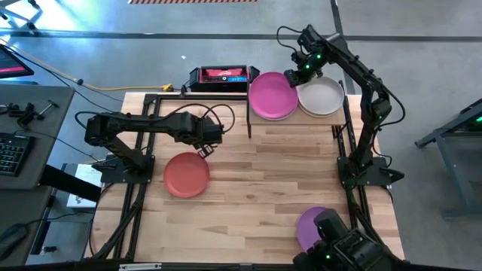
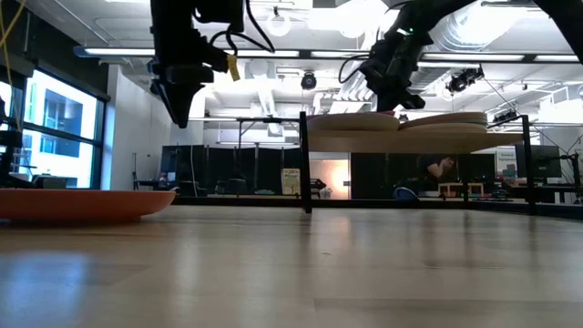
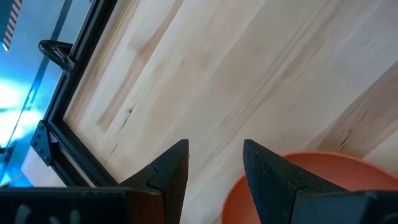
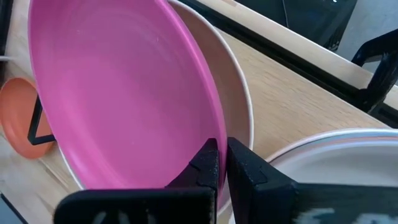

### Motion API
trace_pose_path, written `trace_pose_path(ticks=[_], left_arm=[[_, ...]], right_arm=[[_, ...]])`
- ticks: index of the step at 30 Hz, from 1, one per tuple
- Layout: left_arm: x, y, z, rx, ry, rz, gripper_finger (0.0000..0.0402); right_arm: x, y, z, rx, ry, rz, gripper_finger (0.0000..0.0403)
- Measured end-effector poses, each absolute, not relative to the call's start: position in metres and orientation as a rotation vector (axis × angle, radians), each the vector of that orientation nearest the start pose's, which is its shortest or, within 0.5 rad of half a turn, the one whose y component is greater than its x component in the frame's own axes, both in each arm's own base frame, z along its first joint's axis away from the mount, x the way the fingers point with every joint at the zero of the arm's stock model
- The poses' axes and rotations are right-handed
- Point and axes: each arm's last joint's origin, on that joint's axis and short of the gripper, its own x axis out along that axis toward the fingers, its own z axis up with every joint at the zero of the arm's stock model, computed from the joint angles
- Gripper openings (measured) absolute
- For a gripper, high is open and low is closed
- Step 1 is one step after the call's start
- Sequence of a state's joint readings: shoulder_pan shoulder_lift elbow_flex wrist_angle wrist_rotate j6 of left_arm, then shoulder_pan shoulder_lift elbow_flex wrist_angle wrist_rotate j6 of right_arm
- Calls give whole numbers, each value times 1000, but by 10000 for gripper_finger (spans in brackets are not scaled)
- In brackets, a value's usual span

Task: Place and stack plates onto a shelf
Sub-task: Stack the pink plate on top of the cream plate on the shelf

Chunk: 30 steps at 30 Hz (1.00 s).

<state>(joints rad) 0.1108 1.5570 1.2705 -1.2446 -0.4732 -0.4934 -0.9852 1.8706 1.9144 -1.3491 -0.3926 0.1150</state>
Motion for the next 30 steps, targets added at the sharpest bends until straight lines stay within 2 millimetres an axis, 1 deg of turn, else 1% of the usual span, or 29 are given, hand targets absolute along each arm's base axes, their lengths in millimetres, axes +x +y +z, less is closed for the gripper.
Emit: trace_pose_path(ticks=[8,13,26,30], left_arm=[[275,44,263,-127,1290,814,143],[280,44,263,-142,1243,810,143],[291,46,266,-178,1119,797,143],[295,46,267,-190,1080,793,143]], right_arm=[[210,-298,335,936,1019,-619,1],[209,-298,334,941,1020,-622,1],[207,-295,334,1017,1044,-643,1],[208,-294,333,1021,1051,-678,1]])
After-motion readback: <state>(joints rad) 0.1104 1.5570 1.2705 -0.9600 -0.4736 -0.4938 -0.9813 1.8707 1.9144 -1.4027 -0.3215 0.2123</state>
